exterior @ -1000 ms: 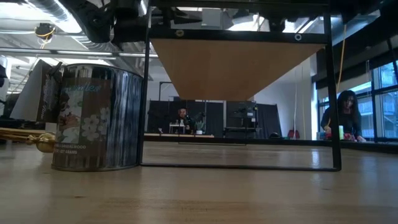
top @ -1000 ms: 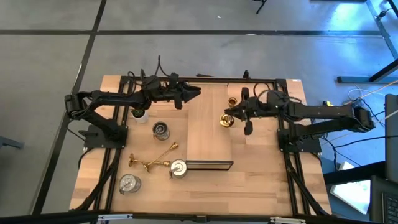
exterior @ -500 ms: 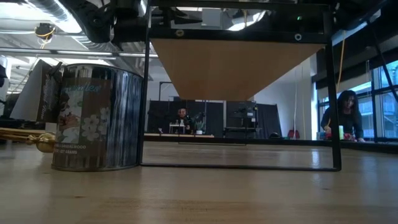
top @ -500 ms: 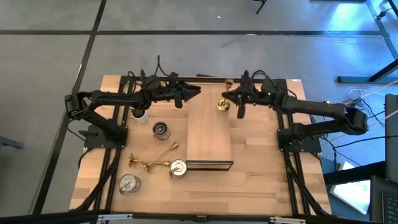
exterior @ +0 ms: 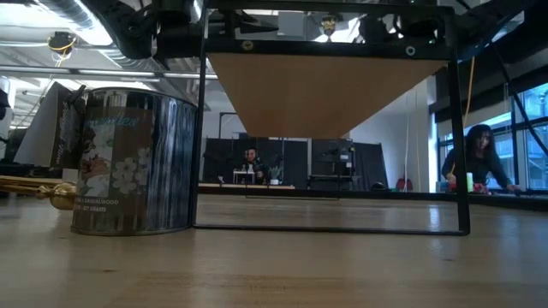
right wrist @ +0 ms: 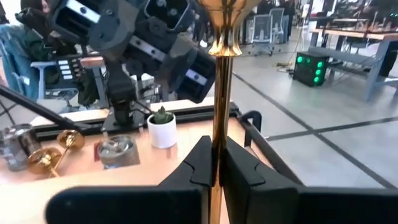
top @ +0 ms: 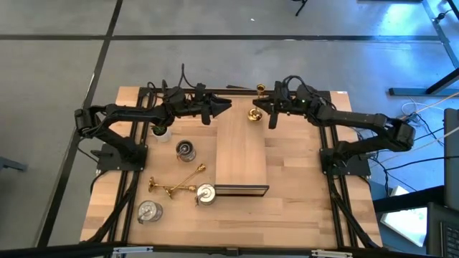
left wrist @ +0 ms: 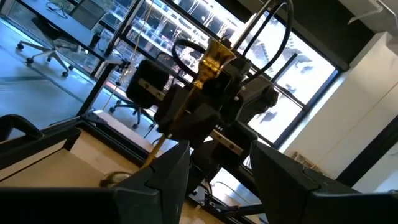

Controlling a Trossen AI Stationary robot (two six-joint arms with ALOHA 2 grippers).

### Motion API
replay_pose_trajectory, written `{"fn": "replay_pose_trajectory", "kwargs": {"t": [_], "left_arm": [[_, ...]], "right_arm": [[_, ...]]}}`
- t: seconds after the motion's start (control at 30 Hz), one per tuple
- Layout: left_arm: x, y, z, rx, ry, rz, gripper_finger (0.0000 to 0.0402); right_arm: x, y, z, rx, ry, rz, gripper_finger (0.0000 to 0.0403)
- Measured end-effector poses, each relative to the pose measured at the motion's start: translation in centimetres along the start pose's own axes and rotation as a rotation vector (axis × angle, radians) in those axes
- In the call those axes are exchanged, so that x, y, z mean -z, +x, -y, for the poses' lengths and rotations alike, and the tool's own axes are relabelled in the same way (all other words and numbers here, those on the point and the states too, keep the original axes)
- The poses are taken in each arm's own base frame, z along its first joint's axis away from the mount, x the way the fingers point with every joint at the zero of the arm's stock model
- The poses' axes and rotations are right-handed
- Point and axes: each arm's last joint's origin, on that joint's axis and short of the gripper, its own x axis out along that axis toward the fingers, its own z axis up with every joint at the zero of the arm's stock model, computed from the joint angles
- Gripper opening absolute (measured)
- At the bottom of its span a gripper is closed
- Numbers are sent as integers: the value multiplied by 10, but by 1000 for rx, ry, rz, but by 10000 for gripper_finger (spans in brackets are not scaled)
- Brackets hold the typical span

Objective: Pick & Place candle stick holders
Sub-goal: Put the bottom right gold candle holder on the shelf

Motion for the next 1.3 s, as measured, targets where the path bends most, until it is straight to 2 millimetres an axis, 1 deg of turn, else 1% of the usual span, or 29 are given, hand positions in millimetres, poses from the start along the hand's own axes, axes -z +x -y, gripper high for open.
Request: {"fn": "replay_pose_trajectory", "kwargs": {"t": [0.13,0.4,0.57,0.93,1.13,1.3], "left_arm": [[0,0,0,1,0,-1,166],[2,1,2,20,-10,-16,166],[4,2,5,31,-27,-25,166],[4,2,5,36,-32,-29,166],[4,2,5,35,-30,-28,166],[4,2,5,35,-32,-28,166]], "right_arm": [[1,5,2,20,-11,39,15],[12,11,12,84,12,-6,15],[12,11,14,135,-1,-3,15],[12,11,14,137,-5,-2,16],[14,11,14,141,29,-13,41],[13,11,14,141,28,-7,45]]}}
